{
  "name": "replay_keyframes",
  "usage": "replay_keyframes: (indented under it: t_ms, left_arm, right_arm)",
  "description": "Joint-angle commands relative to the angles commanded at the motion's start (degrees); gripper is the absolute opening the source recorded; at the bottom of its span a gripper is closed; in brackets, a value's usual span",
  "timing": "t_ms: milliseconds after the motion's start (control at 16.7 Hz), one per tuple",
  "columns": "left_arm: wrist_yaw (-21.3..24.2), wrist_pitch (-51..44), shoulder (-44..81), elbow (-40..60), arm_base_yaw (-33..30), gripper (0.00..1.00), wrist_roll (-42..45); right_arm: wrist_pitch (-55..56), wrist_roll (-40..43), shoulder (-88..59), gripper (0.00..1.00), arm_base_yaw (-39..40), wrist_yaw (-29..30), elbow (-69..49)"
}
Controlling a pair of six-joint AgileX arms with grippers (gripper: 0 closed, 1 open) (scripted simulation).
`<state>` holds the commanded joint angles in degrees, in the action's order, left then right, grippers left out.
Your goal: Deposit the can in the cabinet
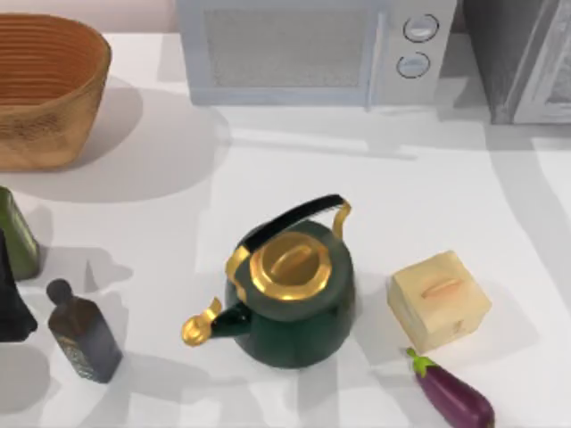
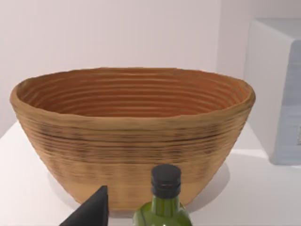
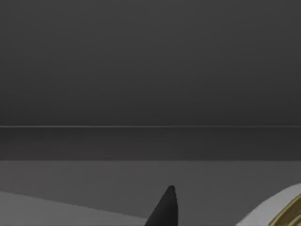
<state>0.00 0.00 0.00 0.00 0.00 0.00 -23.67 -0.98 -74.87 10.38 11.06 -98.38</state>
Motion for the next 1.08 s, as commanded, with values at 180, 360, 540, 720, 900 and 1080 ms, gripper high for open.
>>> replay_keyframes:
  t_ms: [180,360,540,720,900,1080]
  left_arm:
    - [0.0,0.0,0.0,0.0,0.0,1.00,0.0]
    - [0.0,0.0,0.0,0.0,0.0,1.00,0.0]
    - [0.0,0.0,0.0,0.0,0.0,1.00,0.0]
    - [0.0,0.0,0.0,0.0,0.0,1.00,0.0]
    - [0.0,0.0,0.0,0.0,0.0,1.00,0.0]
    - [0.0,0.0,0.0,0.0,0.0,1.00,0.0]
  right_arm:
    - [-0.4,0.0,-1.3,0.00,0.2,0.2,-1.7]
    - [-0.3,-0.1,-1.1,0.00,-0.1,0.1,-1.5]
    - [-0.8,-0.1,-2.6,0.00,-0.2,0.0,-3.4]
    - [-2.5,-0.1,-7.6,0.00,-0.8,-0.5,-10.1]
    - [-5.1,-0.1,-14.9,0.00,-1.6,-1.2,-20.0]
    - [-8.0,-0.1,-23.4,0.00,-2.5,-2.0,-31.5]
